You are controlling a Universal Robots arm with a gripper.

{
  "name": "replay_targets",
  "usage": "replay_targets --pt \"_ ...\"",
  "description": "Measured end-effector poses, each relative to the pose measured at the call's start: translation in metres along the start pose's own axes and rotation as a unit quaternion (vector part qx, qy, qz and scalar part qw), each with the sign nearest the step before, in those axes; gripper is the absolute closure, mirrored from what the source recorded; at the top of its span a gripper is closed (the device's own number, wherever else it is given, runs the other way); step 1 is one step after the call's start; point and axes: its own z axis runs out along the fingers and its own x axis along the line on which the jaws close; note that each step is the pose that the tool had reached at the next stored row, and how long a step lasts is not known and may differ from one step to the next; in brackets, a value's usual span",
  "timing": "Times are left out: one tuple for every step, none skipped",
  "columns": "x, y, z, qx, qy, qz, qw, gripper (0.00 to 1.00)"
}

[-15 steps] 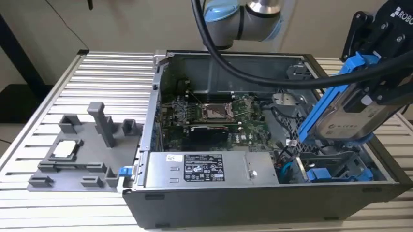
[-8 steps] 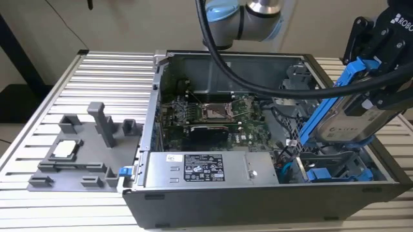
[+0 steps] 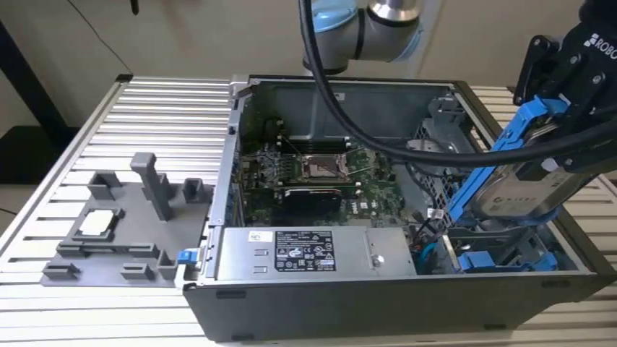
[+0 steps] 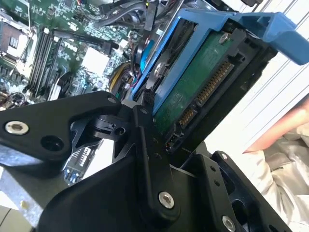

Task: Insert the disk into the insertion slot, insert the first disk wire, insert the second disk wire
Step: 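Insert the disk into the insertion slot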

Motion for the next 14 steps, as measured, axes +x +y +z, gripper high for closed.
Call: replay_targets --pt "0.0007 -0.0003 0.0009 0.0 0.0001 0.0 1.0 0.67" --pt "0.0014 -0.0008 0.0018 0.0 0.0001 0.0 1.0 0.67" --pt "0.0021 -0.0011 0.0029 0.0 0.0 0.0 1.0 0.67" --pt "0.003 -0.0015 0.004 0.0 0.0001 0.0 1.0 0.67" --pt "0.004 -0.002 0.0052 0.0 0.0 0.0 1.0 0.67" --pt "0.0048 -0.0023 0.0064 0.0 -0.0001 0.0 1.0 0.67" --pt "0.0055 -0.0026 0.0077 0.0 -0.0001 0.0 1.0 0.67" --pt "0.0062 -0.0031 0.0087 0.0 0.0001 0.0 1.0 0.67" --pt "0.0069 -0.0035 0.0102 0.0 0.0 0.0 1.0 0.67" --pt "0.0072 -0.0037 0.0116 0.0 0.0 0.0 1.0 0.67" --pt "0.0074 -0.0041 0.013 0.0 0.0 0.0 1.0 0.67" --pt "0.0075 -0.0045 0.0145 0.0 0.0 0.0 1.0 0.67" --pt "0.0076 -0.0048 0.016 0.0 0.0001 0.0 1.0 0.67" --pt "0.0076 -0.0051 0.0173 0.0 0.0 0.0 1.0 0.67"
